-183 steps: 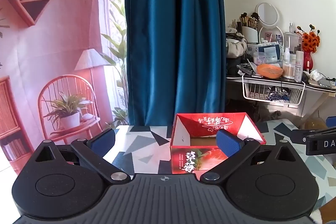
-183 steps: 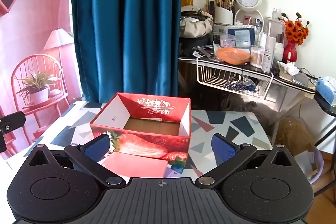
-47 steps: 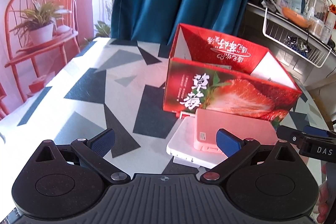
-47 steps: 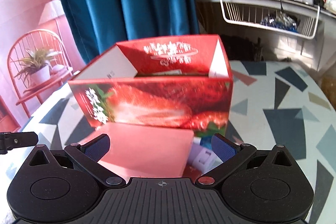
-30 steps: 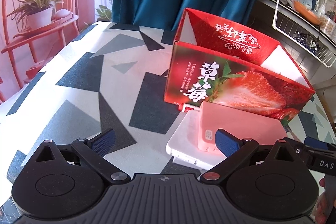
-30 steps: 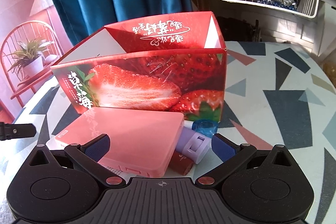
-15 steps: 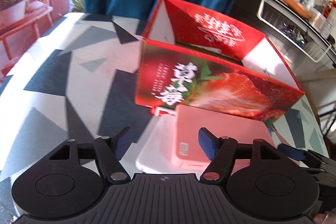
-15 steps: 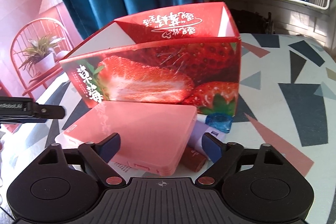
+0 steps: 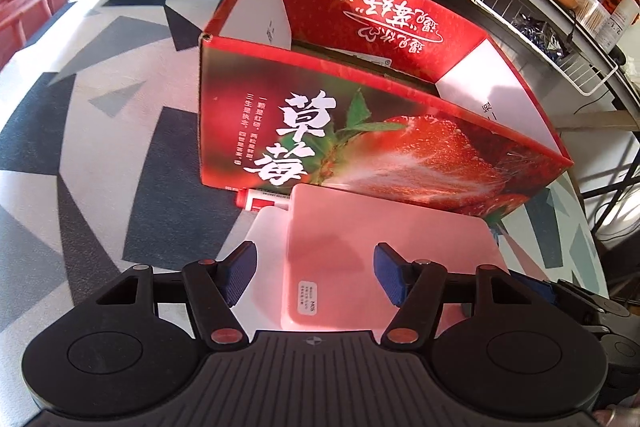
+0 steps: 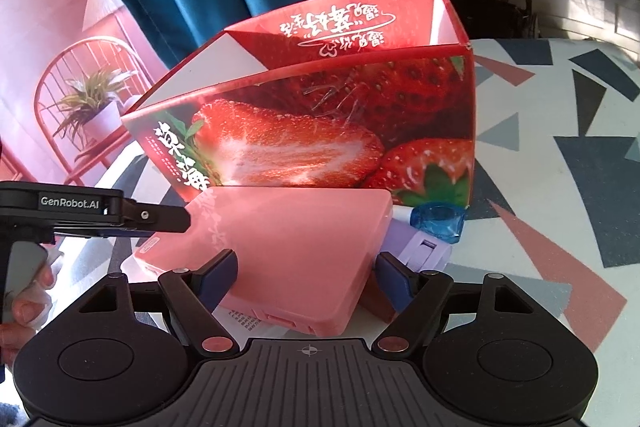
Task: Organize rigid objects
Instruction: 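Lift the pink case with both grippers toward the strawberry box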
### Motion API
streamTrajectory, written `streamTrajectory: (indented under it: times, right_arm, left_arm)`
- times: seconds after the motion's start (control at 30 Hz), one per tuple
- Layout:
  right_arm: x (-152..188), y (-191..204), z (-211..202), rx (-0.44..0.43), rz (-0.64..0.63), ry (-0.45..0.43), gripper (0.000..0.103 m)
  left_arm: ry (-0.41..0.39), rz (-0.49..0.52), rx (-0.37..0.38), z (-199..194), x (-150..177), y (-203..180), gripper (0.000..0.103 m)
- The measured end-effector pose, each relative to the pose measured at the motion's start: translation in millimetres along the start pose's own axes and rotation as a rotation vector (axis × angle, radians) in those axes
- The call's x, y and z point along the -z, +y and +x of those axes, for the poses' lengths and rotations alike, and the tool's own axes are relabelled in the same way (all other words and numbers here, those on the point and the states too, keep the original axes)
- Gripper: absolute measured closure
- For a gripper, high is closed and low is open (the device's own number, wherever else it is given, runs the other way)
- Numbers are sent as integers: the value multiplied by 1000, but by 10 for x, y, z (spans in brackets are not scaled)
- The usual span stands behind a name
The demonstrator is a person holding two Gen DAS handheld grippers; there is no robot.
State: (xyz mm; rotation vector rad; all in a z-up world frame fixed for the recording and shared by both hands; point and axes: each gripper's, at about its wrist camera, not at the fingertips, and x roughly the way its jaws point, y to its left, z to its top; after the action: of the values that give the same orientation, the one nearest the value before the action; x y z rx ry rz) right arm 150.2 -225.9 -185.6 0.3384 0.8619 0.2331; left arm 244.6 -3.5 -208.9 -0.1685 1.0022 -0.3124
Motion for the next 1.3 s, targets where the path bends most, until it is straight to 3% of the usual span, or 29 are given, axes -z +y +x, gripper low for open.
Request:
streamTrajectory:
  times: [0.17, 0.6, 0.87, 1.0, 1.3]
  right_arm:
    - [-57, -29, 36, -13, 3, 30, 29]
    - [-173, -63, 125, -35, -24, 89, 30]
    - [-214, -146, 183, -66, 23, 125, 30]
    - [-228, -89, 155, -44, -10, 136, 33]
    - [-231, 61, -6, -11, -107, 122, 44]
  left_arm:
    - [28, -10, 10, 110, -39, 4, 36]
    - [-1, 44, 9, 140, 8, -96, 35]
    - [-5, 40, 11, 128, 21, -79, 35]
    - [-34, 92, -4, 89, 114, -227, 28]
    - [-69, 69, 17, -49, 143, -188, 27]
